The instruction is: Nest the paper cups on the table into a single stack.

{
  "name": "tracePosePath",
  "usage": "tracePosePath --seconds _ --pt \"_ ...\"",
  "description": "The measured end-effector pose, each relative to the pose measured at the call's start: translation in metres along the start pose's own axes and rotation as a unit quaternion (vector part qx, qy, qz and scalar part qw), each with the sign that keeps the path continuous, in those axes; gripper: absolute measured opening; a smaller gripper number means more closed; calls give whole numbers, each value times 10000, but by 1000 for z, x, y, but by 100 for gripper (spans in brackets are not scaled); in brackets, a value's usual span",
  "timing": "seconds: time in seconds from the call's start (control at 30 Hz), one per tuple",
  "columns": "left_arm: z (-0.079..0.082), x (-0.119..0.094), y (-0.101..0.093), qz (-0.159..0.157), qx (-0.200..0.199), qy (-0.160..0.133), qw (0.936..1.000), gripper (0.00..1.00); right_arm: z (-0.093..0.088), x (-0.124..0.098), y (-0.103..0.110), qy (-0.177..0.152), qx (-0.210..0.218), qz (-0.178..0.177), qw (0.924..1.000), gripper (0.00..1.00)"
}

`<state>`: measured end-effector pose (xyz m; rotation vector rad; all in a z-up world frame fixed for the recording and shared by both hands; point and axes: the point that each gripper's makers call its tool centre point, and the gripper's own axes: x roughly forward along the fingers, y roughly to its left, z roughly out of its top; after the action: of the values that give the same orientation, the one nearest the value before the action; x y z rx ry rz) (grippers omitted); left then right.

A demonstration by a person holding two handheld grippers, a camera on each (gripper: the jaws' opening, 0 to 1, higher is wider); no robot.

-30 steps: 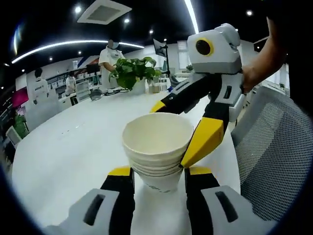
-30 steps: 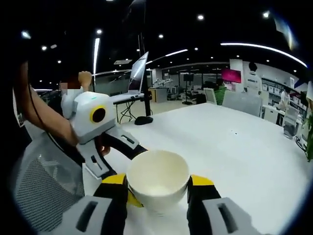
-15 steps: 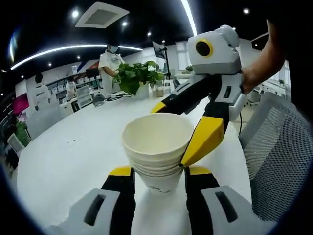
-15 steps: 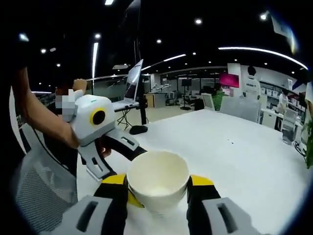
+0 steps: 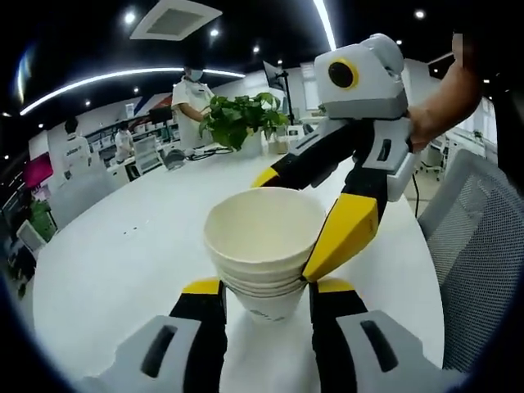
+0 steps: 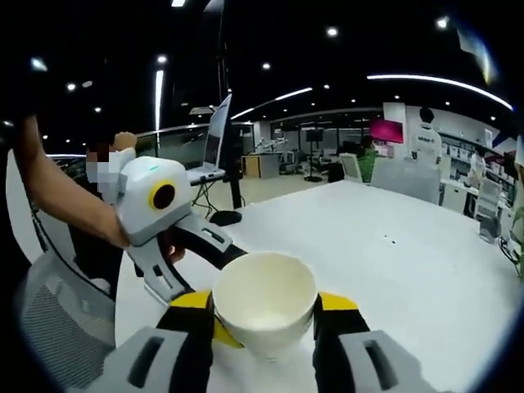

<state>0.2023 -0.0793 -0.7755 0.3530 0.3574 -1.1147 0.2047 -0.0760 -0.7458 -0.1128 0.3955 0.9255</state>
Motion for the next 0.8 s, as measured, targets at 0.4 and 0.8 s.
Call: tracePosePath --seconds 0.4,0.8 --pt "-12 5 7 37 -151 153 9998 38 -6 13 -4 69 195 21 9998 48" --pt "-9 -4 10 224 -612 -64 9979 49 -5 2 -10 37 -39 -176 9998 60"
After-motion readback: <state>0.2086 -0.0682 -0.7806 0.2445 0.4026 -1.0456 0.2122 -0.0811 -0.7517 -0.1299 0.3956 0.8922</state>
